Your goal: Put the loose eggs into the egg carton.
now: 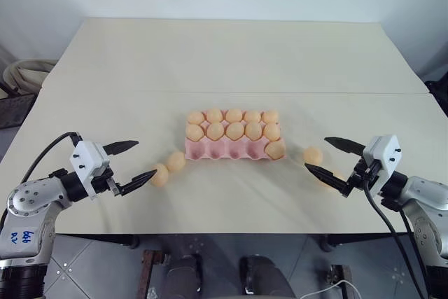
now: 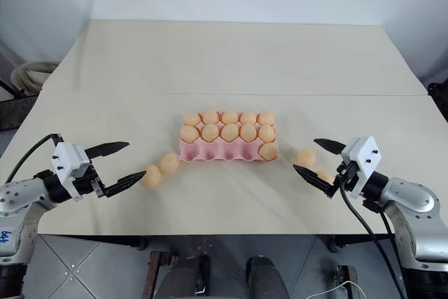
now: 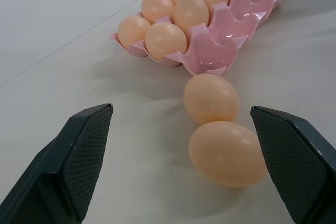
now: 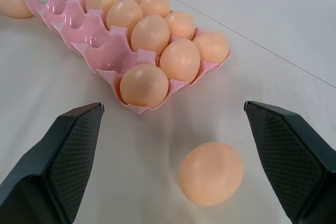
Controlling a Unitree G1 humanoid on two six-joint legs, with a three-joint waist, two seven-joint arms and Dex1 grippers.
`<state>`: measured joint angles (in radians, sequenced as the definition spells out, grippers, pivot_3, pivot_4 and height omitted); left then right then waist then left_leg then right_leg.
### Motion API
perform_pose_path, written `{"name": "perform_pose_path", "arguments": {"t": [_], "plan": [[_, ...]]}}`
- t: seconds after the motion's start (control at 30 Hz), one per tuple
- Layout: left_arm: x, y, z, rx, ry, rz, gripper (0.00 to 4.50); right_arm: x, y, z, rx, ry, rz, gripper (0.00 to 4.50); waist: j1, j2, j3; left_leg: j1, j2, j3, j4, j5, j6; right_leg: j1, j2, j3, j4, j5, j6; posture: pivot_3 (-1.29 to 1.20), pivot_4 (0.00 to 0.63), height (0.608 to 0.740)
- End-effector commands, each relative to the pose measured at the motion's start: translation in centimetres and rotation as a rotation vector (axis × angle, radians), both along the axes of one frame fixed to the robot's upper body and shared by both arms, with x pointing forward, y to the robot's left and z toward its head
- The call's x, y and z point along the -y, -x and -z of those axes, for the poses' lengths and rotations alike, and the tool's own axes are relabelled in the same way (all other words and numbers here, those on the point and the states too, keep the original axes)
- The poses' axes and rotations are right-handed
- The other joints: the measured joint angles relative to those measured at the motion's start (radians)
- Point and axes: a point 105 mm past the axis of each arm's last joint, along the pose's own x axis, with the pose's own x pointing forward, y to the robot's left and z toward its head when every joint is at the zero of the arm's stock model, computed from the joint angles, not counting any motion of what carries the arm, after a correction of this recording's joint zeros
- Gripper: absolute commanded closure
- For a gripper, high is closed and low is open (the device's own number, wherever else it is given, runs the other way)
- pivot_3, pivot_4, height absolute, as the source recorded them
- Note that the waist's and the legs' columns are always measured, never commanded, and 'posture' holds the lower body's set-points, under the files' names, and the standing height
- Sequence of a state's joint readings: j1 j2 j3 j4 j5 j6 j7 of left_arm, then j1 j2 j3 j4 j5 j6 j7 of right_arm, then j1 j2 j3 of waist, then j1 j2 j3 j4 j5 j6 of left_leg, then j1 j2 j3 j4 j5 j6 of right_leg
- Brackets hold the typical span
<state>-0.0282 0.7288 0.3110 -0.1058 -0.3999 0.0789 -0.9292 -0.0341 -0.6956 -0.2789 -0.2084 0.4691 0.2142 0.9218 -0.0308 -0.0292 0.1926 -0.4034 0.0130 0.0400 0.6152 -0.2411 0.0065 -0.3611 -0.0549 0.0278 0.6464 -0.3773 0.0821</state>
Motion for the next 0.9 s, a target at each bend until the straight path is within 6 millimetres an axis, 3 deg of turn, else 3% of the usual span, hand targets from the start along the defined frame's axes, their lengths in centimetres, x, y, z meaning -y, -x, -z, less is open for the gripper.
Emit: {"name": "perform_pose_path", "arguments": {"t": [0.03,0.27,0.53,0.63,0.73,0.9], "plan": [[0.8,-0.2,-0.8,0.042,0.000,0.024,0.02,-0.3,-0.1,-1.1,0.060,-0.008,0.000,0.00,0.000,0.000,0.000,0.000,0.000,0.000,0.000,0.000,0.000,0.000,0.000,0.000,0.000,0.000,0.000,0.00,0.150,0.740],[3.8,-0.4,-0.8,0.015,0.001,0.184,0.02,2.0,1.4,-1.6,0.077,-0.022,0.140,0.00,0.008,0.000,0.000,0.000,0.000,0.000,0.001,0.000,0.000,0.000,0.000,0.000,0.001,0.000,0.000,0.00,0.150,0.740],[8.1,-0.8,-1.1,-0.017,-0.023,0.436,0.02,5.1,5.7,0.4,-0.043,0.004,0.269,0.00,0.003,0.001,0.000,0.001,0.000,0.000,0.002,0.000,0.000,0.003,0.001,-0.001,0.001,0.000,0.001,0.00,0.150,0.740],[8.6,-1.0,-1.2,-0.016,-0.023,0.476,0.02,5.4,6.3,1.0,-0.083,0.019,0.273,0.00,-0.006,0.001,-0.001,0.003,0.000,0.000,0.003,0.001,0.000,0.003,0.002,0.001,0.003,0.000,0.001,0.00,0.150,0.740],[8.6,-1.0,-1.3,-0.025,-0.019,0.496,0.02,4.8,6.4,1.9,-0.150,0.043,0.212,0.00,-0.010,0.001,-0.001,0.005,0.001,0.002,0.005,0.001,-0.001,0.003,0.004,0.004,0.007,0.000,0.001,0.00,0.150,0.740],[7.7,-0.4,-1.3,-0.032,-0.007,0.477,0.02,4.1,4.3,3.4,-0.226,0.143,0.134,0.00,-0.016,0.001,-0.001,0.011,0.001,0.002,0.006,0.002,-0.001,0.009,0.003,0.005,0.008,0.001,0.000,0.00,0.150,0.740]]}}
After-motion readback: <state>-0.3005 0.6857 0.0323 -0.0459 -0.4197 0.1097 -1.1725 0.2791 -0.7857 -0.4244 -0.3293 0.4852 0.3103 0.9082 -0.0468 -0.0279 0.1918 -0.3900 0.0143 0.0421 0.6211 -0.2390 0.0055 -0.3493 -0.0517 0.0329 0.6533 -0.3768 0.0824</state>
